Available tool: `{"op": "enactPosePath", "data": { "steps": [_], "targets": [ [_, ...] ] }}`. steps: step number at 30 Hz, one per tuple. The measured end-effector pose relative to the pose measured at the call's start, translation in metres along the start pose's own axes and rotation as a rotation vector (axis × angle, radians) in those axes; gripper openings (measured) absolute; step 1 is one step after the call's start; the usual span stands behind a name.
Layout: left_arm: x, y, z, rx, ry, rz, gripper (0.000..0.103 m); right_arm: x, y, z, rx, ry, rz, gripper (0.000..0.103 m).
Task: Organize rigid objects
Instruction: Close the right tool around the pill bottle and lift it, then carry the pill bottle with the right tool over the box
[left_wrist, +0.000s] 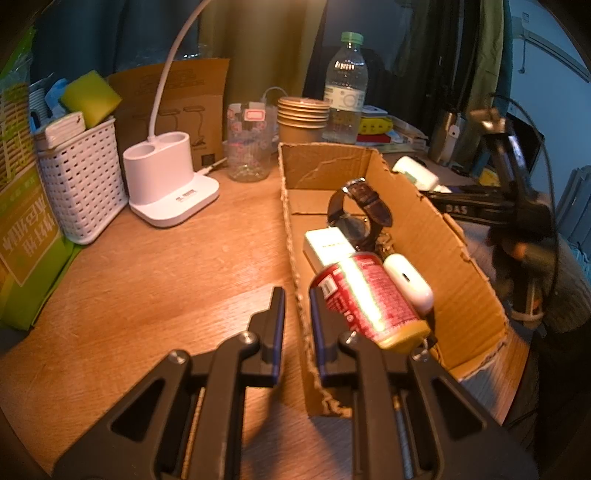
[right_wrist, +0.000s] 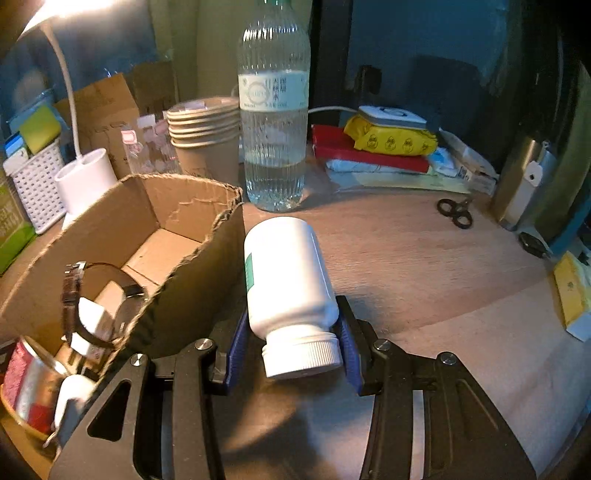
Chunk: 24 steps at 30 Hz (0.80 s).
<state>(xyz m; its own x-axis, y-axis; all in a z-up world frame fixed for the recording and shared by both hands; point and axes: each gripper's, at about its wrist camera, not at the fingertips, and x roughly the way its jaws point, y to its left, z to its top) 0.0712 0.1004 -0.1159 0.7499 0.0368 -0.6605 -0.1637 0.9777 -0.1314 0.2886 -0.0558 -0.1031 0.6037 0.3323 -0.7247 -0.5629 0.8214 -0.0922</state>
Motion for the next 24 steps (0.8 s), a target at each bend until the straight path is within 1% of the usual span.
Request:
{"op": "enactPosePath", "data": {
  "steps": [19,24],
  "targets": [
    [0.000,0.000,0.000,0.000,0.000,0.000,0.016,-0.055,0.005,-0.013,0.032,-0.078,-0.024,0.046],
    [0.000,0.000,0.000,0.000,-0.001,0.000,0.016,-0.074,0.010,-0.018,0.029,-0.101,-0.041,0.046]
  ]
}}
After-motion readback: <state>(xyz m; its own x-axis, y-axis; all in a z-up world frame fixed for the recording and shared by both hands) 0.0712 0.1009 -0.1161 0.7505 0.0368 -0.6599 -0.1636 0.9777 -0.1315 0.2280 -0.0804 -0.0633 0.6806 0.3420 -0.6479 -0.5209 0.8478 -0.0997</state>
